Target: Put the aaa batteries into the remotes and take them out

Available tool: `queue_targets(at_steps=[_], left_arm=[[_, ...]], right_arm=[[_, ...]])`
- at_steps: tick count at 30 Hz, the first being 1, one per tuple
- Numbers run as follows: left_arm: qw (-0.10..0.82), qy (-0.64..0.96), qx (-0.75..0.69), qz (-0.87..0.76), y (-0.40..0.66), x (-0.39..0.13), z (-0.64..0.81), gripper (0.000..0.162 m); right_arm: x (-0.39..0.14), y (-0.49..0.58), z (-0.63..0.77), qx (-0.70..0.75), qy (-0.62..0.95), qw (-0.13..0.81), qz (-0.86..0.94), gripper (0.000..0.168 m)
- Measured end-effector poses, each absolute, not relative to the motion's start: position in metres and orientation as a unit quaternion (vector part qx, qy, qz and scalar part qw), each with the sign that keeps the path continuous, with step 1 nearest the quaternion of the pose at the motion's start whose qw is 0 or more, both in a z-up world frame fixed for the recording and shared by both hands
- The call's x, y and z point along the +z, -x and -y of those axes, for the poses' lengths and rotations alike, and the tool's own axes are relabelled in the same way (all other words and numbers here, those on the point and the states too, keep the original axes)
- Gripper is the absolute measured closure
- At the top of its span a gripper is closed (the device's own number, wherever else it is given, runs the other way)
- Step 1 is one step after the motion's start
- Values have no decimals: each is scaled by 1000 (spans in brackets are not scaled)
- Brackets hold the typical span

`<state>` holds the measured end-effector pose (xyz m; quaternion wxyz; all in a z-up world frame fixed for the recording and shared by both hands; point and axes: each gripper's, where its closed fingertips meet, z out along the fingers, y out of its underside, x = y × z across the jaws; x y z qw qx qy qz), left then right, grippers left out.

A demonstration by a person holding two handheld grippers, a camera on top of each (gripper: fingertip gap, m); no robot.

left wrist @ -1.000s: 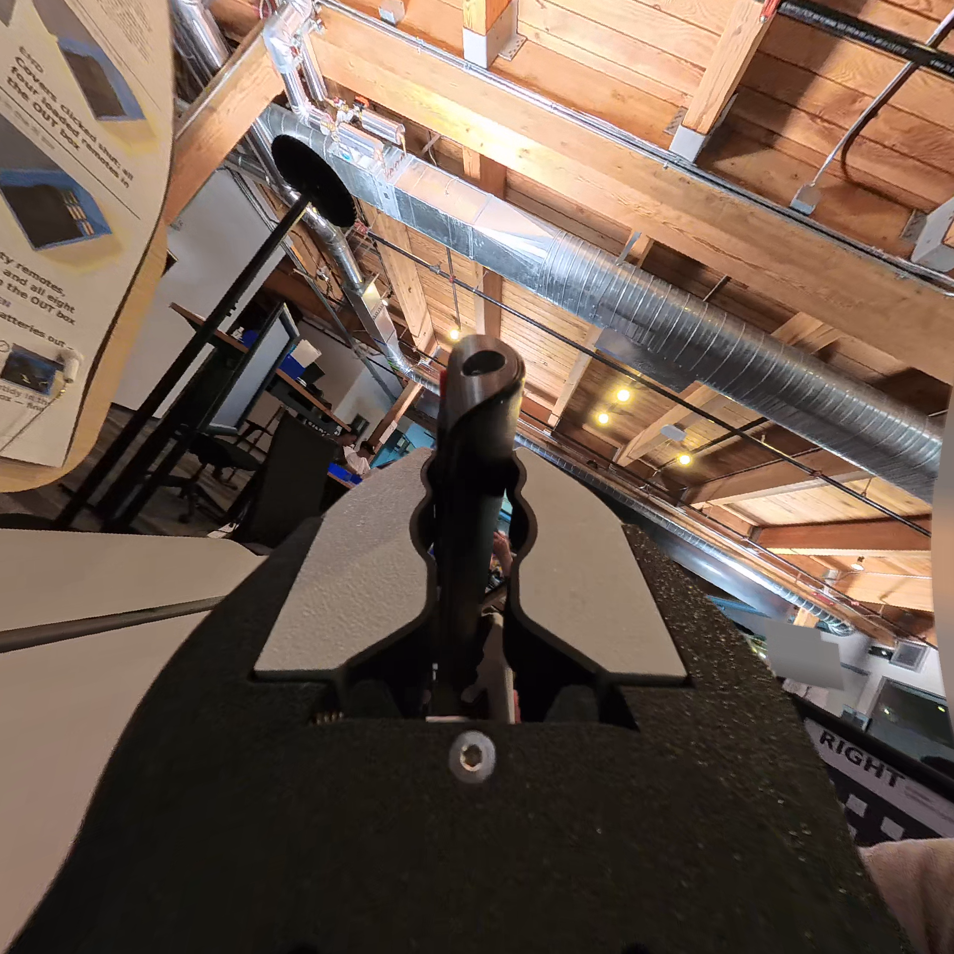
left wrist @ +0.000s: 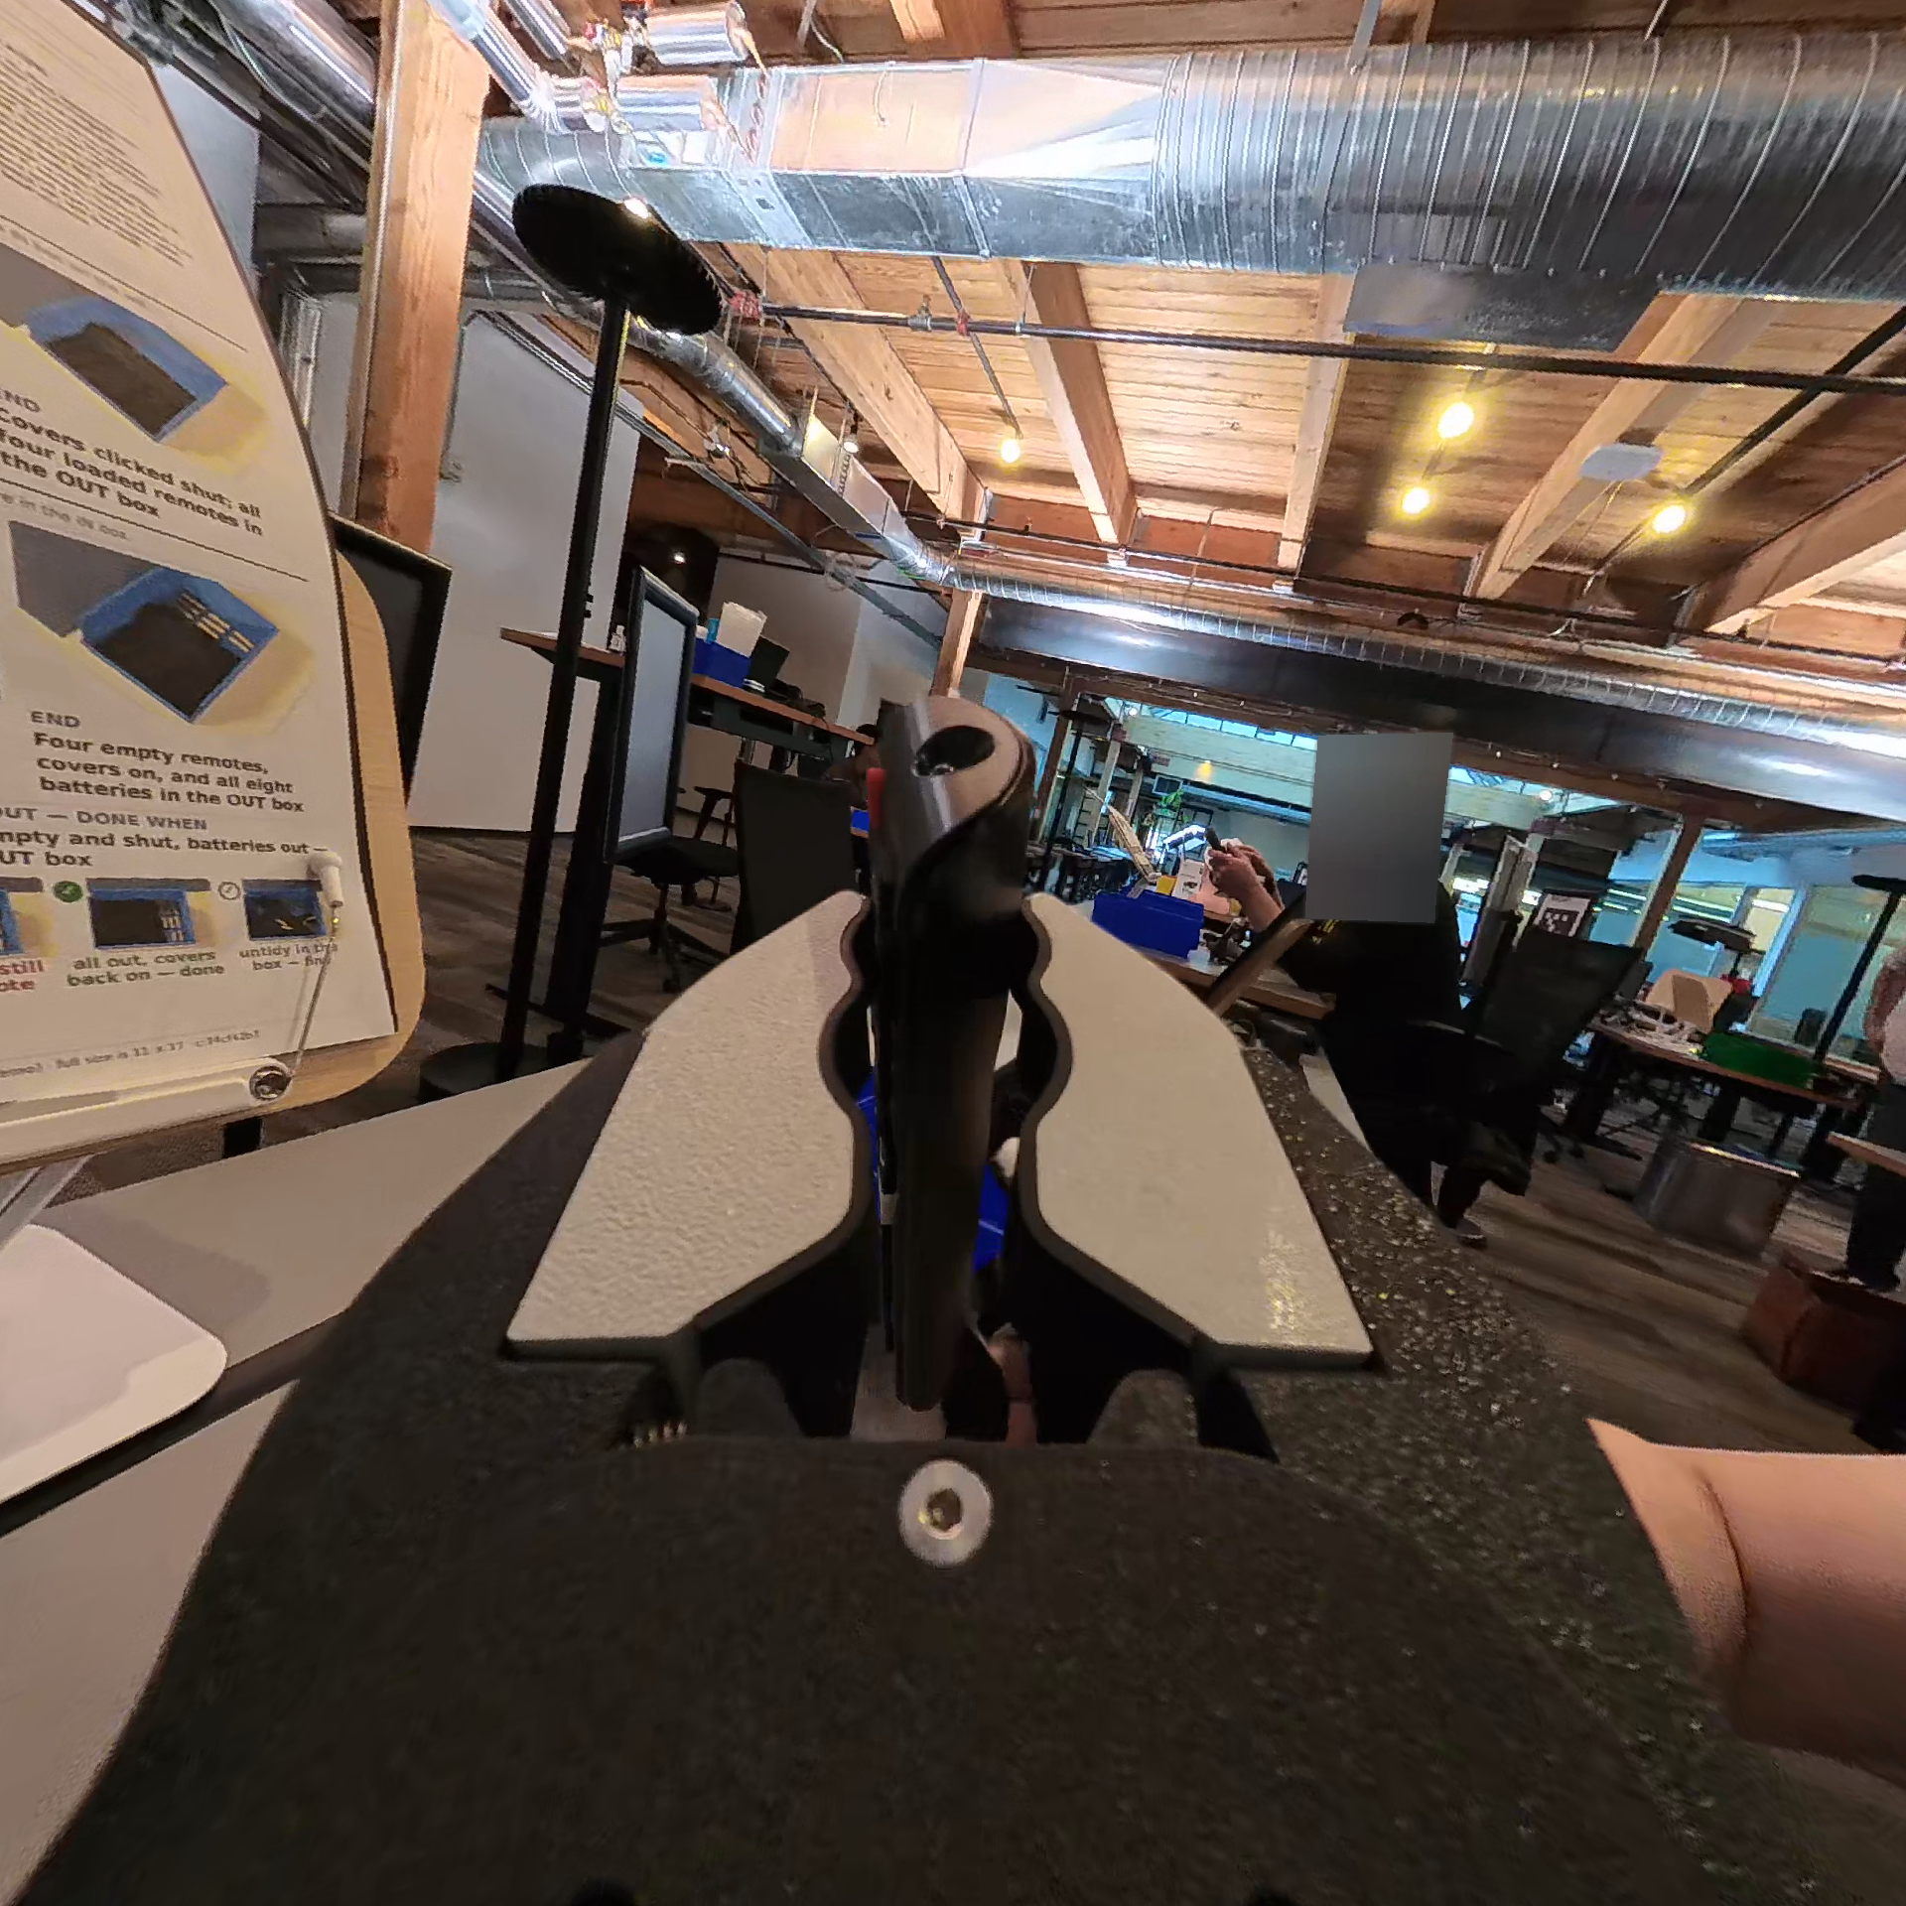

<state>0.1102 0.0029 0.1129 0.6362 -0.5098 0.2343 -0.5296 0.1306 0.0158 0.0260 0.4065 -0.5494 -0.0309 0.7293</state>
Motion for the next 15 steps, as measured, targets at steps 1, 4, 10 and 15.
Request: queue_targets(at_steps=[1,4,10,15], left_arm=[[635,512,-529,-235,-111,112,-3,138],[638,520,-517,-236,-114,107,-4,138],[633,527,-516,-236,-123,100,-2,138],[632,524,-521,-233,-123,102,0,138]], right_arm=[[23,-127,-15,727,556,403,23,92],[17,-125,-14,712,562,421,9,87],[23,-137,-18,688,554,468,21,91],[29,-142,-17,698,540,469,29,105]])
